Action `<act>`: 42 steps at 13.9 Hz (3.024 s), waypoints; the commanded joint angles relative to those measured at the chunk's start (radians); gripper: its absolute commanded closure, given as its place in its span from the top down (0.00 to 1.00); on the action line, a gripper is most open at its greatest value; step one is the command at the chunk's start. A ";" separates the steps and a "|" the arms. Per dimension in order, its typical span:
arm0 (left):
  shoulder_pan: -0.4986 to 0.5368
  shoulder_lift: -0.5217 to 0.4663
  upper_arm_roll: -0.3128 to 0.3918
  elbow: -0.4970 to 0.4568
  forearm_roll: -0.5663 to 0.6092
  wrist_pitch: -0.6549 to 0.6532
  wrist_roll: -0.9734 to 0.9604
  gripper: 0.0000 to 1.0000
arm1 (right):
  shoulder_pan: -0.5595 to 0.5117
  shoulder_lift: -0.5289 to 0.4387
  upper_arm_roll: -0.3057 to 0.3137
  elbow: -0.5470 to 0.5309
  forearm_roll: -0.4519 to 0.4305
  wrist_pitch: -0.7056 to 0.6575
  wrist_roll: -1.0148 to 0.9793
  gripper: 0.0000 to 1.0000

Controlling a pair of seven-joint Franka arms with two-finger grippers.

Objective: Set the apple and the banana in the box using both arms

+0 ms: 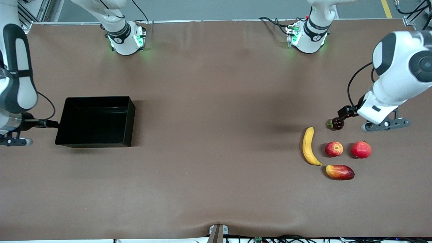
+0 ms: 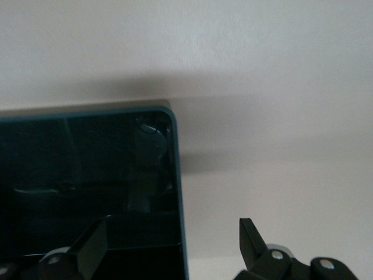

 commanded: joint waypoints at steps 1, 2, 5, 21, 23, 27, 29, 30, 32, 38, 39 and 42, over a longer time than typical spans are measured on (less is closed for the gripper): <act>0.014 0.074 -0.004 -0.046 0.034 0.151 0.003 1.00 | -0.037 0.025 0.016 -0.046 0.010 0.039 -0.049 1.00; 0.017 0.103 -0.004 -0.038 0.077 0.163 0.008 1.00 | -0.034 0.023 0.016 -0.086 0.010 0.084 -0.076 0.88; 0.017 0.184 -0.004 -0.031 0.139 0.236 0.002 1.00 | -0.074 0.025 0.017 -0.103 0.017 0.114 -0.248 0.00; 0.104 0.484 0.001 0.080 0.108 0.425 -0.012 1.00 | 0.001 -0.004 0.025 0.112 0.260 -0.343 -0.081 0.00; 0.098 0.490 0.001 0.084 0.105 0.425 -0.012 0.73 | 0.062 -0.030 0.025 0.110 0.323 -0.395 -0.024 0.00; 0.097 0.467 -0.012 0.095 0.105 0.399 -0.002 0.00 | 0.266 -0.050 0.025 0.104 0.328 -0.389 0.187 0.00; 0.106 0.416 -0.059 0.095 0.087 0.338 -0.003 0.00 | 0.384 -0.049 0.025 0.106 0.331 -0.365 0.305 0.00; 0.104 0.384 -0.070 0.097 0.074 0.298 -0.009 0.00 | 0.431 -0.040 0.026 0.106 0.336 -0.339 0.339 0.00; 0.101 0.352 -0.106 0.129 0.065 0.199 -0.009 0.00 | 0.507 -0.032 0.025 0.102 0.420 -0.284 0.344 0.00; 0.095 0.344 -0.194 0.279 0.001 -0.069 -0.067 0.00 | 0.768 0.063 0.025 0.095 0.472 -0.025 0.519 0.00; 0.095 0.330 -0.209 0.281 0.004 -0.083 -0.154 0.00 | 0.790 0.084 0.025 0.095 0.475 0.009 0.519 0.00; 0.092 0.323 -0.271 0.275 0.019 -0.084 -0.273 0.00 | 0.859 0.144 0.025 0.096 0.524 0.112 0.517 0.00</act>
